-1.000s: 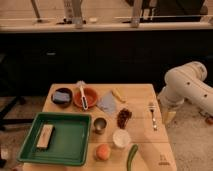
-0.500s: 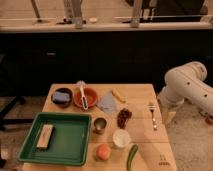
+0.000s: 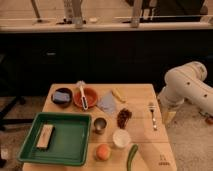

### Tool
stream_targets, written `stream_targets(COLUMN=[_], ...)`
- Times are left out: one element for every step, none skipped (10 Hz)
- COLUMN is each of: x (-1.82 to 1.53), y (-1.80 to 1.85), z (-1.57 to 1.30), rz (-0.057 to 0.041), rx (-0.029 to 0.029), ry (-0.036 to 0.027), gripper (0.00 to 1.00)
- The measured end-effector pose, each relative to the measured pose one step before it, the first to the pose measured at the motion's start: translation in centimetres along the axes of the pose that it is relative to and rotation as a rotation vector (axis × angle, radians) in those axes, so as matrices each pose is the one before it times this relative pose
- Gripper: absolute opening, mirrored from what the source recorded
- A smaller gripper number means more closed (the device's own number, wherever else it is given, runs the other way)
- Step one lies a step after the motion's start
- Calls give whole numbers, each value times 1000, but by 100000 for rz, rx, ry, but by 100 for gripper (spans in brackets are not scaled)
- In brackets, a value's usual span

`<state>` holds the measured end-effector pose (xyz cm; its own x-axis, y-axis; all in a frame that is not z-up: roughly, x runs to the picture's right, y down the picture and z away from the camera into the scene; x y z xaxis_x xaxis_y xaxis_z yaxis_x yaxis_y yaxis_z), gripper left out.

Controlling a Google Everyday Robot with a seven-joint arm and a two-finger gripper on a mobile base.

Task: Wipe tray with brush

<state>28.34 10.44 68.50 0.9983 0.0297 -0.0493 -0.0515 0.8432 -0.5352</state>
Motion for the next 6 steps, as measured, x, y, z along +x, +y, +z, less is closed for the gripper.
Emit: stream_targets(x=[-2, 4, 37, 77, 318, 303], y=[-1, -1, 3, 12, 68, 83], z=[-1, 0, 3, -13, 102, 91], rz=[-7, 6, 412, 757, 3505, 8179], rx=[2, 4, 72, 142, 146, 159], ry=[0, 1, -29, -232, -882, -1816], gripper=[80, 80, 80, 80, 80, 80])
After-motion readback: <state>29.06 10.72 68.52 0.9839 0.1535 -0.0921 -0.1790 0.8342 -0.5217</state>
